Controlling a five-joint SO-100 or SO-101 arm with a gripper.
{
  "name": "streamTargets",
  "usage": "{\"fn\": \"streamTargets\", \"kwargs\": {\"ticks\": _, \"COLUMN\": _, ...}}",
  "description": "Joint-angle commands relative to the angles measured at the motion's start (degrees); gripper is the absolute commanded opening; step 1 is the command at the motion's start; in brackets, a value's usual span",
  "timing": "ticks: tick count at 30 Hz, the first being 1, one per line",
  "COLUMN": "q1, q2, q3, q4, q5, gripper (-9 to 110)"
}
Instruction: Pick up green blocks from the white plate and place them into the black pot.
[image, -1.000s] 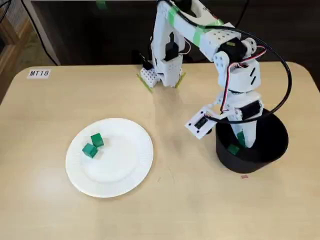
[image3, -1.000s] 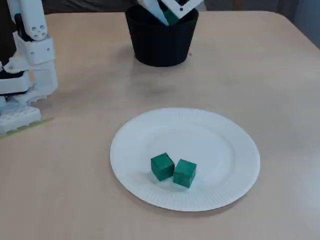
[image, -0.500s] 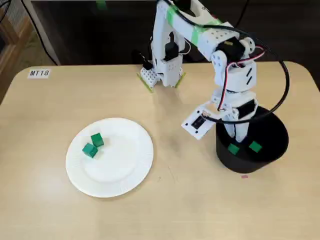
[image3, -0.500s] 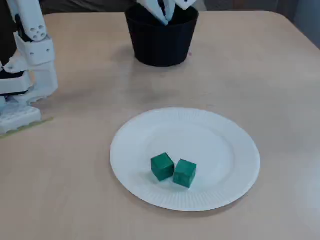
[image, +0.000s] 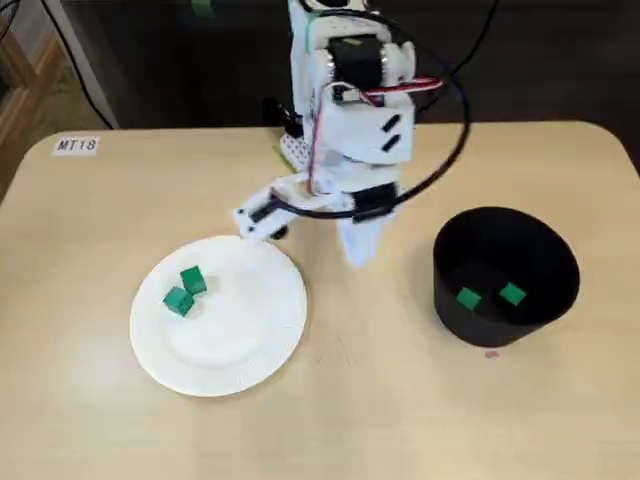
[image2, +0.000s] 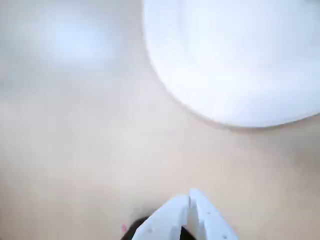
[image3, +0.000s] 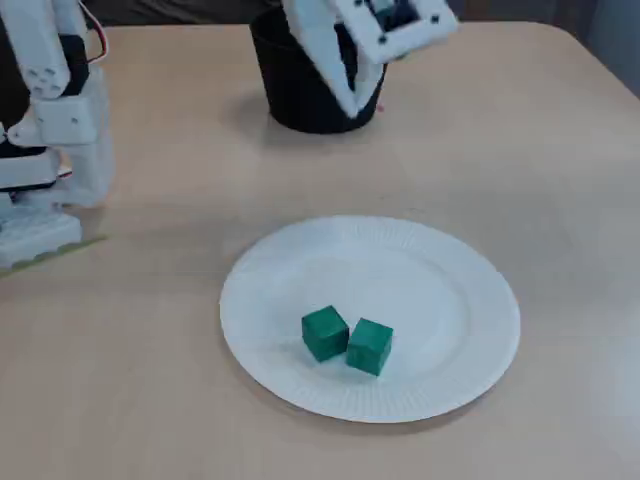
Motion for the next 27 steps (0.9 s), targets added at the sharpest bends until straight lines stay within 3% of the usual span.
{"fn": "streamTargets", "kwargs": {"ticks": 1, "q1": 5.2, "q2": -2.8, "q3": -5.0, "q4": 1.1, "q5": 1.7, "gripper": -2}}
{"fn": "streamTargets", "kwargs": {"ticks": 8, "q1": 11.8, "q2": -21.3, "q3": -25.9, "q4": 10.4, "q5": -0.6, "gripper": -2}}
{"fn": "streamTargets", "kwargs": {"ticks": 14, "q1": 17.7, "q2": -23.2, "q3": -30.4, "q4": 10.0, "q5": 9.7, "gripper": -2}}
{"fn": "streamTargets", "kwargs": {"ticks": 20, "q1": 19.2, "q2": -27.0, "q3": -35.8, "q4": 10.0, "q5": 30.5, "gripper": -2}}
{"fn": "streamTargets", "kwargs": {"ticks": 27, "q1": 19.3, "q2": -30.2, "q3": -36.3, "q4": 9.8, "q5": 66.0, "gripper": -2}}
